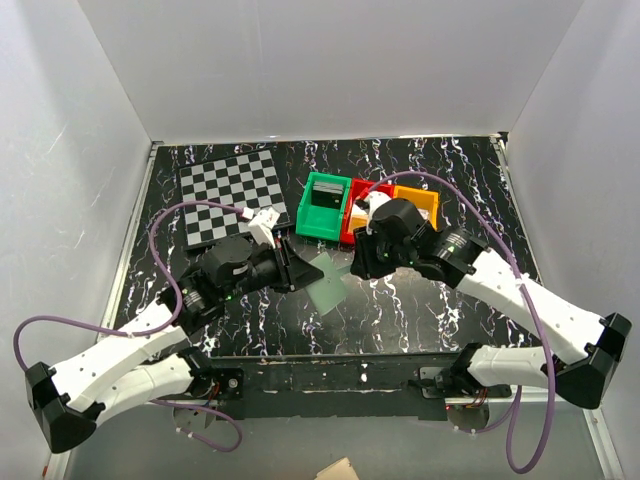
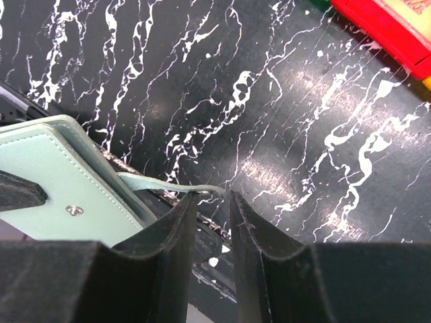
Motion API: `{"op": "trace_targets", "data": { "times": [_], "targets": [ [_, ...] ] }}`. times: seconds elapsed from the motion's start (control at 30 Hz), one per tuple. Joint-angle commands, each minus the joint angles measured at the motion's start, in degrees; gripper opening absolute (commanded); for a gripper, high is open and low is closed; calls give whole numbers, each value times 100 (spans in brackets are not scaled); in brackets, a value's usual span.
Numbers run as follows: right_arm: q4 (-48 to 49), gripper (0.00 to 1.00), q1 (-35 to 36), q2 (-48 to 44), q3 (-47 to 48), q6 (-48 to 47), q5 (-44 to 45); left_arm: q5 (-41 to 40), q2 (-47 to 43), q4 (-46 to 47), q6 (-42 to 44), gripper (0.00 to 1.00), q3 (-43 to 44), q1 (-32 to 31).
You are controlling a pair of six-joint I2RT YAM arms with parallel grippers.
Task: Take the credit cards out of the card holder
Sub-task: Open the card holder.
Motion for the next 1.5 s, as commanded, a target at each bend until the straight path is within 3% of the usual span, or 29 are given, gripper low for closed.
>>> {"op": "trace_targets", "data": {
  "times": [0.0,0.13,0.4,0.57,0.8,1.0,1.23,1.47],
  "targets": [
    [301,33,-256,-373,-210,125,-389,562,-276,784,309,0,-214,19],
    [625,39,-406,-750,-447,107,-951,958,-460,1225,660,0,-416,28],
    [486,52,-730,-1559,-457,-33,-1198,2021,-926,2516,1039,0,-873,115],
    [389,53,-828,-1876,-316,-174,-1400,2768,-944,3377,1206,0,-1146,221],
    [960,63,-828,-2579,-378,-227,-1550,4420,-365,4582,679,0,-1296,721],
    [565,84,-828,-2264,334,-298,-2840,4967,207,4310,819,0,-918,951],
    [653,79,-793,-1956,177,-209,-3492,5143,532,4380,784,0,-602,968],
    [231,80,-257,-1657,282,-403,-2650,5055,717,4214,775,0,-426,968]
  ]
}}
